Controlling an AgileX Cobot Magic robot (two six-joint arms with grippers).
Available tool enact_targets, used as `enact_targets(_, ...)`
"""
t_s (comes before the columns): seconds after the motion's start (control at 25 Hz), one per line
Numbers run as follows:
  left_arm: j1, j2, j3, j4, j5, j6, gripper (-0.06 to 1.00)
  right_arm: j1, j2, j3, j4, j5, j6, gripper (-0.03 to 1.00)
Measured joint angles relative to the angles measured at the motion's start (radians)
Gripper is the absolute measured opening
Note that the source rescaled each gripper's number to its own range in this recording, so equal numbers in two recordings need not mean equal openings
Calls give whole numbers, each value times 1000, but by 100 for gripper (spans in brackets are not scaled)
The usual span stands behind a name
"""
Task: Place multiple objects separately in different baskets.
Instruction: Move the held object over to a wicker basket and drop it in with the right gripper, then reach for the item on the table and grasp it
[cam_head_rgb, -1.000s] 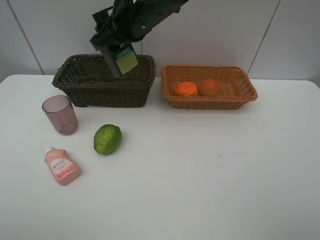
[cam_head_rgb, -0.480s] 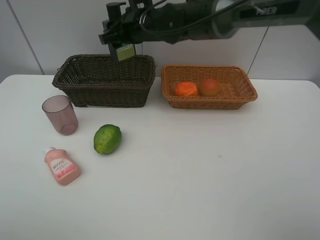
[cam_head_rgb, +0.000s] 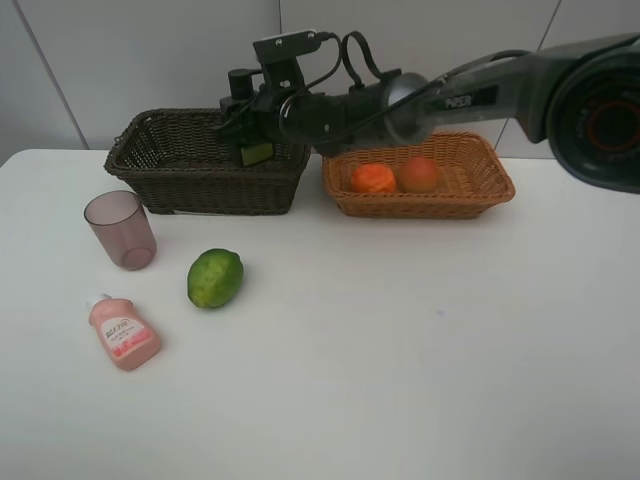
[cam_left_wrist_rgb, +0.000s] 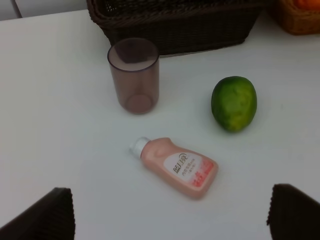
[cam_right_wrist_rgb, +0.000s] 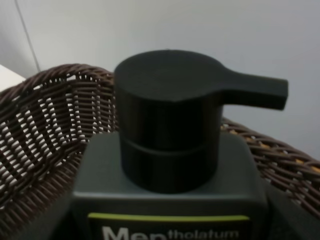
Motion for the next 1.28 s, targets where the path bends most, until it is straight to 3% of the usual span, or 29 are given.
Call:
enact_targets(0.44,0,0,0,0,0,0,100,0,16,0,49,-14,0,18)
enact_targets(0.64,0,0,0,0,0,0,100,0,11,-1,94,-35,1,52)
enact_targets(0.8,0,0,0,0,0,0,100,0,-2,-1,103,-13,1,59)
enact_targets(1.04,0,0,0,0,0,0,100,0,-81,-1,103,205,1,62)
enact_targets(1.16,0,0,0,0,0,0,100,0,-148,-1,103,361,1,62)
enact_targets(1.28,0,0,0,0,0,0,100,0,-224,-2,103,583,3,68)
